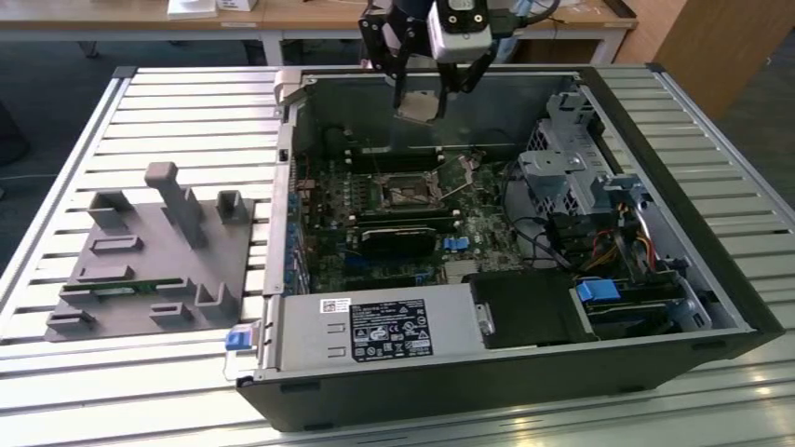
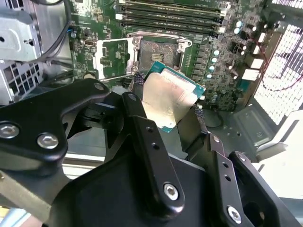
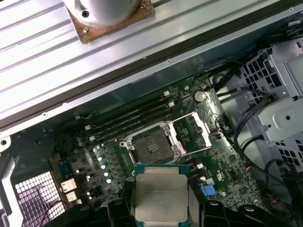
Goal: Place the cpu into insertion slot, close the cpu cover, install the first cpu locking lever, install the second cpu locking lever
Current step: 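Place the cpu into insertion slot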
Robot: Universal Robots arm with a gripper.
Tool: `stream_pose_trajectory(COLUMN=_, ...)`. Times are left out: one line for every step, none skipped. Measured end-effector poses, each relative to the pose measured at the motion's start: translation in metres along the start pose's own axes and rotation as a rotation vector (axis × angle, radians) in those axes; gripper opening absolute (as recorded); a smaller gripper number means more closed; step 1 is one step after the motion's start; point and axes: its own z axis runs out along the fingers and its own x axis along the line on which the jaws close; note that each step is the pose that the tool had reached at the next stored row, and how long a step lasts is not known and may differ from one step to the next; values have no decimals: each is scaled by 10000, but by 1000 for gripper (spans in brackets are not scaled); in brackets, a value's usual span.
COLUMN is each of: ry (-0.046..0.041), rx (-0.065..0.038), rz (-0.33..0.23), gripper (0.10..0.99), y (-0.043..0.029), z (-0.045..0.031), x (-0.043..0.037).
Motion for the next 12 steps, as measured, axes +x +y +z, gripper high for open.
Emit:
stream_pose_trajectory(ry=-8, rx=-1, rz=90, gripper=537, y=0, z=3, x=1)
stream_pose_trajectory(ry=-15, rx=-4, rz=176, gripper=537, y=0, z=6, x=2)
stream_pose_trajectory(ry=-23, rx=-5, rz=262, gripper=537, y=0, z=9, x=4)
stream_pose_trajectory(ry=-31, rx=-6, rz=351, gripper=537, y=0, z=11, x=6)
stream_pose_trajectory(ry=-37, rx=-7, rz=428, gripper=537, y=0, z=13, x=7)
stream_pose_trajectory(ry=-45, rx=-8, rz=512, gripper=537, y=0, z=16, x=8)
stream_pose_trajectory(ry=-52, rx=-10, rz=591, gripper=537, y=0, z=18, x=10)
stream_pose_trajectory(ry=-59, rx=-12, rz=672, gripper=537, y=0, z=21, x=11)
stream_pose_trajectory(ry=-66, rx=-13, rz=749, gripper=537, y=0, z=23, x=14)
stream_pose_trajectory(ry=-73, rx=-15, rz=827, gripper=537, y=-1, z=26, x=16)
stream_pose_trajectory(ry=-80, rx=-16, rz=904, gripper=537, y=-1, z=28, x=19)
stream_pose_trajectory(ry=-86, rx=-18, rz=981, gripper=537, y=-1, z=30, x=21)
